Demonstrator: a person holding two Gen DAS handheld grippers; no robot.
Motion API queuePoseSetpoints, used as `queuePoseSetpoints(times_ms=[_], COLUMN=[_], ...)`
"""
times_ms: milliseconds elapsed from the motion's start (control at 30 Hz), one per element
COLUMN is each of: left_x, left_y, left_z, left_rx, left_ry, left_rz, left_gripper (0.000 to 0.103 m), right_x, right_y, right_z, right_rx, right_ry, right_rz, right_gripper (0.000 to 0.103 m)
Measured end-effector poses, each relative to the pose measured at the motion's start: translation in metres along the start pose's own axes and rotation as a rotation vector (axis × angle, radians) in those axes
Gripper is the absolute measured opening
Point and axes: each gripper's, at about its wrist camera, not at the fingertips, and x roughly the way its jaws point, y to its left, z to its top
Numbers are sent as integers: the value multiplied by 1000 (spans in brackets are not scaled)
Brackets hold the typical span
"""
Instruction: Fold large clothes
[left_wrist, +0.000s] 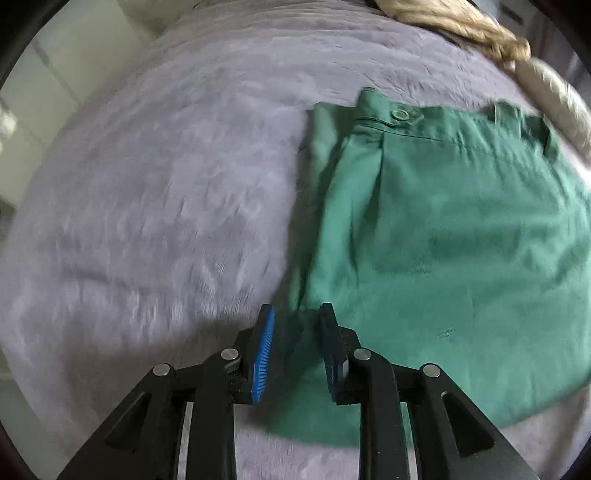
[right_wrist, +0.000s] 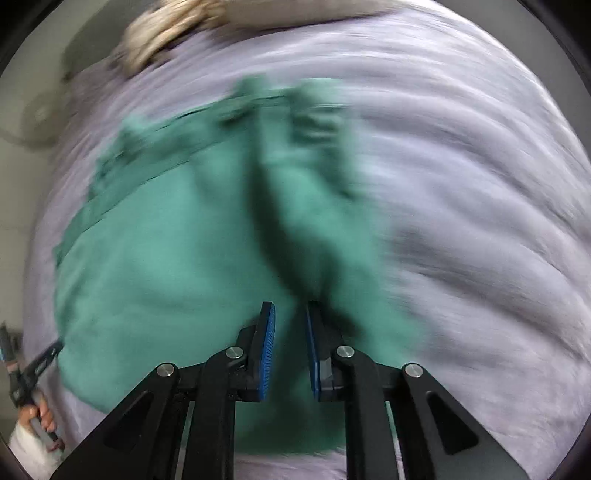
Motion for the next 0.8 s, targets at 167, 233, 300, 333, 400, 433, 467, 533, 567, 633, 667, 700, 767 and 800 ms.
queuePoseSetpoints(times_ms=[167,233,300,333,400,433,467,533,567,633,667,700,767,800], left_x=[11,19,17,16,20,19,16,6,0,-7,-14,-20,-34,-40], left_y=[2,1,5,7,21,28,33,36,34,29,25,22,21,21], left_z=[-13,-17,-21,-22,-28,-34,-39,-46,-49,-51,-52,-54,-53,-53], left_rx=[0,6,0,-2,-23,-42,-59,-58,-52,-45,-49,-59,-94,-114], left_ry=[12,17,22,31,74,84,93,91,91,92,86,76,46,36], left_rz=[9,31,31,55,88,72,66,75,82,79,69,49,-34,-90], left_gripper=[26,28,28,28,28,28,28,28,28,28,28,28,28,28], right_x=[2,14,21,20,16,13,11,2,-4,-17,-21,-25,-33,-36], right_y=[-15,-13,-8,-8,-9,-9,-9,-8,-10,-13,-10,-5,6,13], right_z=[-22,-28,-30,-30,-29,-30,-31,-35,-39,-43,-46,-49,-56,-60], right_rx=[18,-2,-23,-25,-14,-10,-7,5,11,26,32,37,36,32], right_ry=[24,30,26,25,33,39,43,49,48,48,50,50,48,50], right_rz=[-21,-38,-55,-58,-52,-50,-50,-51,-48,-39,-32,-22,4,23], right_gripper=[16,16,16,16,16,16,16,17,19,20,20,20,20,20])
